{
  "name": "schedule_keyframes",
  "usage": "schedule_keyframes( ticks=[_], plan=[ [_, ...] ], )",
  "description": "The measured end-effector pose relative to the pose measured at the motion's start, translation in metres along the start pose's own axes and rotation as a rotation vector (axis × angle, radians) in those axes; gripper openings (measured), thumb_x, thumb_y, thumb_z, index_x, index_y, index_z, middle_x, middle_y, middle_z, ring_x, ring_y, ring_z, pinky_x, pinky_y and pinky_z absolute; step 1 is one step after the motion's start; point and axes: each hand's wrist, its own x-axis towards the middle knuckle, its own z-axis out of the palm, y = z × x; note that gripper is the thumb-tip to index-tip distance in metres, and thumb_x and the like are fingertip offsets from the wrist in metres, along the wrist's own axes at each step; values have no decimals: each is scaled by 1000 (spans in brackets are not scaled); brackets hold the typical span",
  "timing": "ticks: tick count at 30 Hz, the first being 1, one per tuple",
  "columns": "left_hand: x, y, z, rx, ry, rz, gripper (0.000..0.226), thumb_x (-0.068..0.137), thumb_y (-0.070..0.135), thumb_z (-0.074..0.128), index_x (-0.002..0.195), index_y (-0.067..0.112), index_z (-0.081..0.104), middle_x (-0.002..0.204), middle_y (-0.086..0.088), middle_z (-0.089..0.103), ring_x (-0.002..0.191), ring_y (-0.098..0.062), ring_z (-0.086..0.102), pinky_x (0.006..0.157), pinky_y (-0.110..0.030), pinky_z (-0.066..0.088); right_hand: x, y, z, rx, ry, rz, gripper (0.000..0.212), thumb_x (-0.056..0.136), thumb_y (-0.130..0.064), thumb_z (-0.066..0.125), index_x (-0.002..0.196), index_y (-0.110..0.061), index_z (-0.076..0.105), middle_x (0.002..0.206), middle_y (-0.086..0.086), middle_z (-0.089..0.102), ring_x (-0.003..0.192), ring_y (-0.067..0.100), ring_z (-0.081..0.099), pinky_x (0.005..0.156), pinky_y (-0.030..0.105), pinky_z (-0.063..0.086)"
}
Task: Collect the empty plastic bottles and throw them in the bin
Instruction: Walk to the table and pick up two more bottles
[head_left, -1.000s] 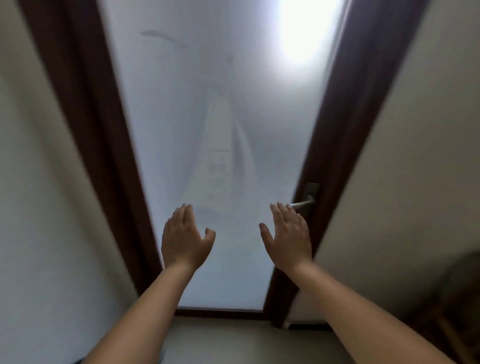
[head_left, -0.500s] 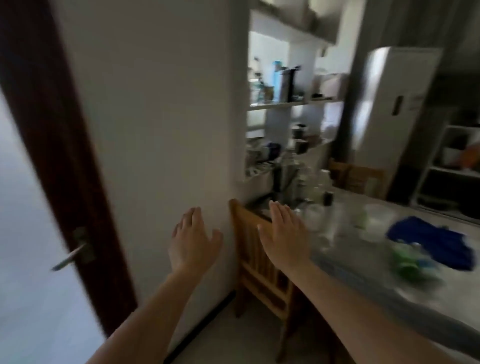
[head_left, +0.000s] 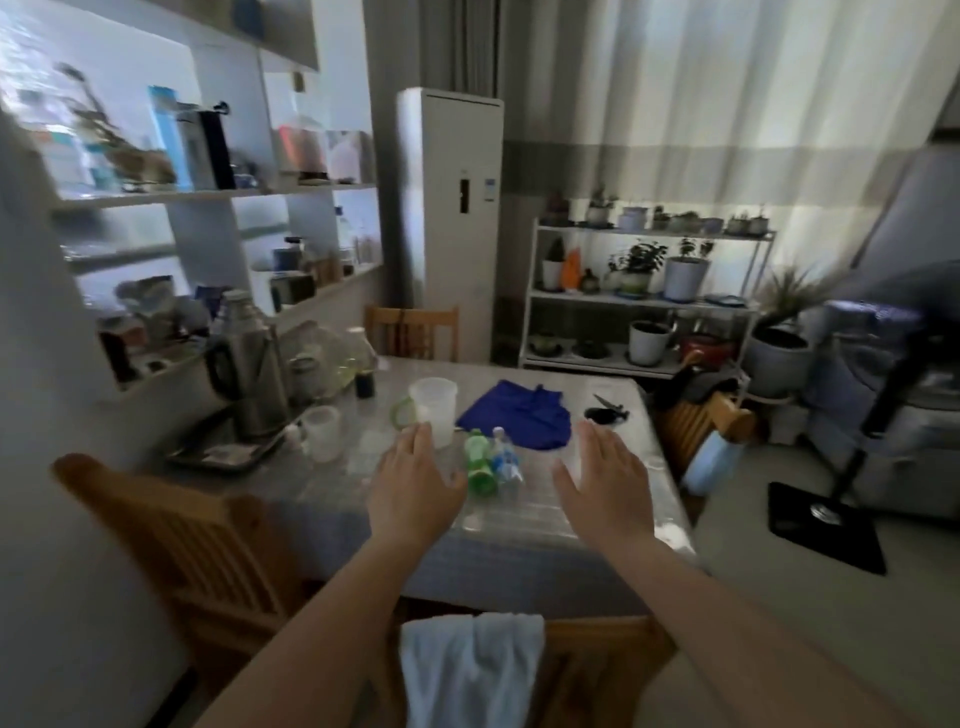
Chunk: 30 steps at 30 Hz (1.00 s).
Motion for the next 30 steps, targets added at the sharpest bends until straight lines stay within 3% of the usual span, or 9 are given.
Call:
schedule_keyframes(
  ticks=[9,16,25,30],
  plan=[
    [68,19,72,5,-70,50,70,87,39,54,146,12,29,152,-5,36,136,-22,39,108,-37,35,33,59,33,-63,-53,130,66,94,-48,38,148,-15,20,155,7,27,142,23,24,116,42,23],
    [158,-20,116,-11,-135,8,75,87,43,58,147,9,28,151,-7,37,137,-22,37,112,-36,30,117,44,106,-45,-115,174,71,92,-48,41,149,-17,15,158,5,21,144,21,19,117,40,20],
    [239,-54,183,-24,-275,-37,73,86,38,59,146,10,29,148,-7,40,133,-23,40,109,-37,34,184,34,206,-37,-245,174,70,94,-49,38,150,-16,13,158,6,19,144,21,17,118,39,18],
    [266,-60,229,-36,-318,-147,59,85,38,59,133,9,44,133,-9,53,118,-25,53,96,-38,44,211,48,258,-24,-301,209,66,91,-48,42,146,-17,22,152,5,31,138,21,29,113,39,26]
  ],
)
